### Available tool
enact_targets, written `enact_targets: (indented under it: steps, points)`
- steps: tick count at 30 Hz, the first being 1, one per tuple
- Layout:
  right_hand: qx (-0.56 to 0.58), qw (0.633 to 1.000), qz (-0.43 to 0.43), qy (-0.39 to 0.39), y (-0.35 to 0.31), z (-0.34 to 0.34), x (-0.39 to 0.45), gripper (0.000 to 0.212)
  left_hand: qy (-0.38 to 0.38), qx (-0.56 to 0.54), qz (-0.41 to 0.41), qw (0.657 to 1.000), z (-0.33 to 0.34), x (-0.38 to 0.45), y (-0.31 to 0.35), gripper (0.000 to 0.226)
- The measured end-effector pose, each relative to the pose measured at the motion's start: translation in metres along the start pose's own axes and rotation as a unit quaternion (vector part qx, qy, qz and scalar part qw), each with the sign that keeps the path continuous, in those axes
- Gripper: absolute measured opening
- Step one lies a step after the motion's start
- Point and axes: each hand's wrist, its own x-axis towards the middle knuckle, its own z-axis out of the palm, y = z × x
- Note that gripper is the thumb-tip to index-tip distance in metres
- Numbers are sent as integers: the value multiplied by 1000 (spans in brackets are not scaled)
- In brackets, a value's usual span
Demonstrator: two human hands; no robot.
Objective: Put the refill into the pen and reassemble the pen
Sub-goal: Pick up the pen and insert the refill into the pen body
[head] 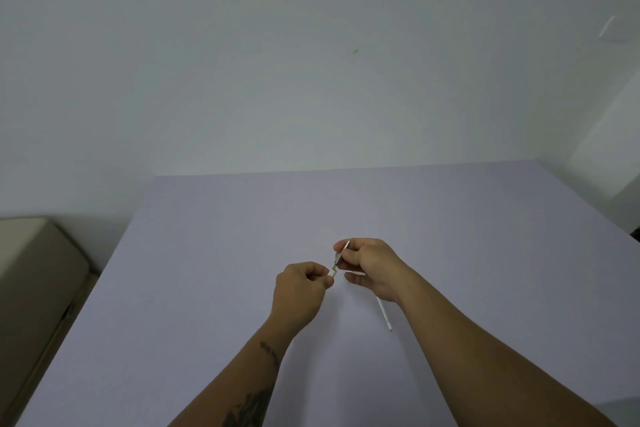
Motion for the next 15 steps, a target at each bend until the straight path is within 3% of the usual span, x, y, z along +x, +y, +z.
enact_targets:
  steps: [15]
  points:
    - [63, 997, 1, 42, -20, -57, 42, 16, -8, 6, -44, 999, 35, 21, 1, 7]
